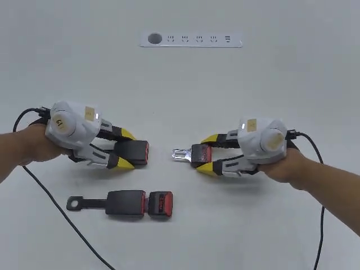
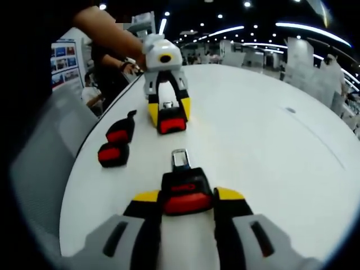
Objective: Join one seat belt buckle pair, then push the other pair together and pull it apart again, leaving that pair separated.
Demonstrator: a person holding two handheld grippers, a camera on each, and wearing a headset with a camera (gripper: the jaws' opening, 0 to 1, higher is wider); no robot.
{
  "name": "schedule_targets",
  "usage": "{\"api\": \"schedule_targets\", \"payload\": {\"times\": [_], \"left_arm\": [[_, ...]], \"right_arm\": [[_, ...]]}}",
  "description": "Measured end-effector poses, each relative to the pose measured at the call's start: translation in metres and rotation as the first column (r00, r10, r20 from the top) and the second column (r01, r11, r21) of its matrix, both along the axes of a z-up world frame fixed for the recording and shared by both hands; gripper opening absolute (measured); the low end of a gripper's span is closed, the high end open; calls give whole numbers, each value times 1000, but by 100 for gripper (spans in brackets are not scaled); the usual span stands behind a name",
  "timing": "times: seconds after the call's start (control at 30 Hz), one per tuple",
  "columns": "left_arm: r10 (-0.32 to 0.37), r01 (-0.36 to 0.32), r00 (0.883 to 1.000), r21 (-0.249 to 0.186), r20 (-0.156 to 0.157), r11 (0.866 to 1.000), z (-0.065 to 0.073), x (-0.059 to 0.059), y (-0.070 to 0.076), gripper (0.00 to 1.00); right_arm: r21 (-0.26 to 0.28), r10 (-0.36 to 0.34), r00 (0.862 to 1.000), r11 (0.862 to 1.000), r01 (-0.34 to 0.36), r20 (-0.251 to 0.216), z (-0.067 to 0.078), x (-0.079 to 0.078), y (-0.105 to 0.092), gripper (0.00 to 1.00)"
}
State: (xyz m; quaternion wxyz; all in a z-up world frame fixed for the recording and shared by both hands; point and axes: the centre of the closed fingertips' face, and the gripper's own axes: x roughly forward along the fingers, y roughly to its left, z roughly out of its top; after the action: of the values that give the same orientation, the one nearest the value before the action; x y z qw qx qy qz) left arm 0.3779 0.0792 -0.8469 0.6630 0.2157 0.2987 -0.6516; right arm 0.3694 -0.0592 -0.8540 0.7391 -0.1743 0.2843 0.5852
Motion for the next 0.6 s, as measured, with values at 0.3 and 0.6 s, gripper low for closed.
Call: {"api": "schedule_targets", "payload": {"times": [0.3, 0.6], "left_arm": [[19, -19, 1000, -1, 6, 1000, 0, 1, -1, 36], [16, -16, 1000, 10, 15, 1000, 0, 1, -1, 36]], "right_arm": [[8, -24, 1000, 1000, 24, 13, 2, -3, -18, 37], [-11, -12, 1000, 1000, 12, 21, 1, -6, -34, 37]]}}
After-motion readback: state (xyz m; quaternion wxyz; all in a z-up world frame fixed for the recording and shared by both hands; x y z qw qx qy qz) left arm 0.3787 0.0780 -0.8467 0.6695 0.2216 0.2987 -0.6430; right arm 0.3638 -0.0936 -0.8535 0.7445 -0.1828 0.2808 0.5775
